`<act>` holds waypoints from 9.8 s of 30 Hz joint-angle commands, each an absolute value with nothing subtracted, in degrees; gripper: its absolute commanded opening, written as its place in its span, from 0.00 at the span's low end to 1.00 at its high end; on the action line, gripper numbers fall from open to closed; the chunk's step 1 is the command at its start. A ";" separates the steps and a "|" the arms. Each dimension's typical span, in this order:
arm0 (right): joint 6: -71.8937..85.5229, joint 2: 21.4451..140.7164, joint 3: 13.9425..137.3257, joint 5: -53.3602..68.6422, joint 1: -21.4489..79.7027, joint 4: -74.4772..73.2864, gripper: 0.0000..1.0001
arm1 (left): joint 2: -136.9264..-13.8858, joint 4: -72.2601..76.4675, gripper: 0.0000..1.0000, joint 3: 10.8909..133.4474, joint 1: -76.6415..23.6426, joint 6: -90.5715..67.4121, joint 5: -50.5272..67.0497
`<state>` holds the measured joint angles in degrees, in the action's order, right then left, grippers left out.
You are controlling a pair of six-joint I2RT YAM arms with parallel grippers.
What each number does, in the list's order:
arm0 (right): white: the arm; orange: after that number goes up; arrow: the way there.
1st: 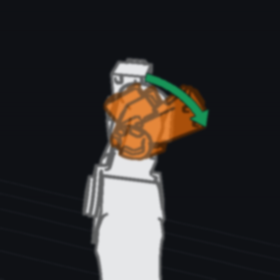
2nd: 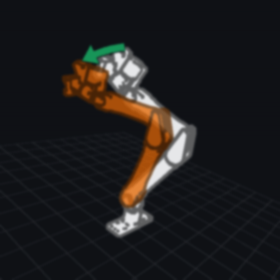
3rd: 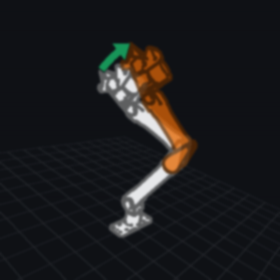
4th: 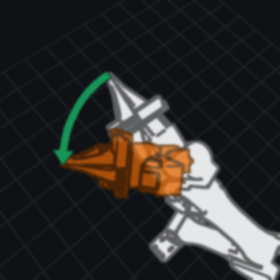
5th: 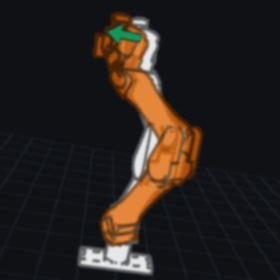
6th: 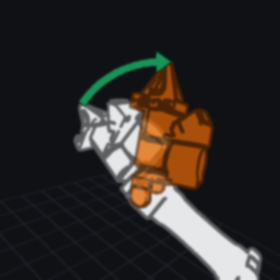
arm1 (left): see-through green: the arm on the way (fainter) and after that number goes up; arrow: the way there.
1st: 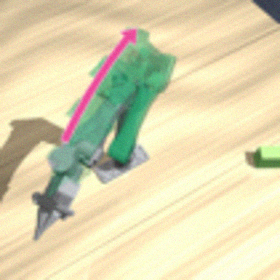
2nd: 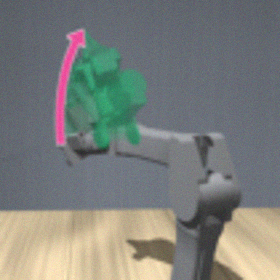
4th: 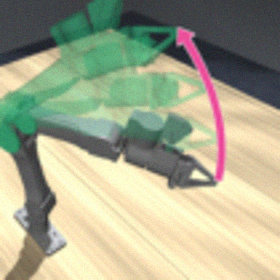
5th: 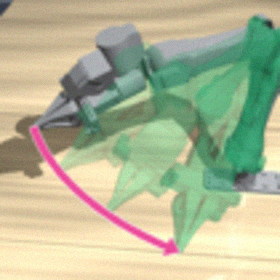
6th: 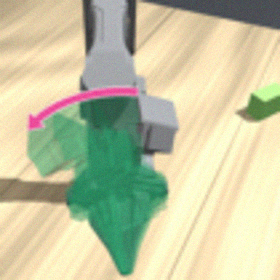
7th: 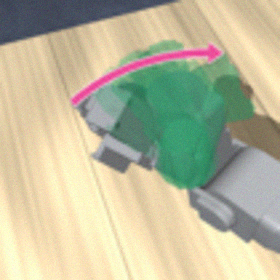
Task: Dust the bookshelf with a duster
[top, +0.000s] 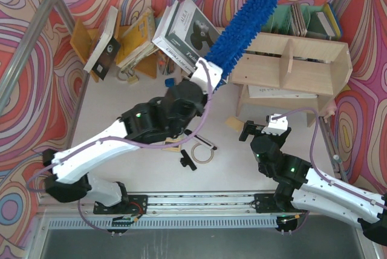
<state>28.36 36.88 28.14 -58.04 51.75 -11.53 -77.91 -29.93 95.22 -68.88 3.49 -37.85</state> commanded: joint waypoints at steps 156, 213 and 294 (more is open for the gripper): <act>73.83 26.88 36.00 -72.43 51.95 -57.20 0.99 | -118.05 -54.61 0.00 143.29 -71.93 4.92 -26.67; 71.02 24.23 33.91 -73.09 51.98 -53.35 0.99 | -109.19 -45.54 0.00 129.53 -74.92 9.97 -27.70; 71.00 27.92 33.93 -73.73 51.96 -52.65 0.99 | -65.23 -73.74 0.00 102.06 -47.19 -18.54 -32.13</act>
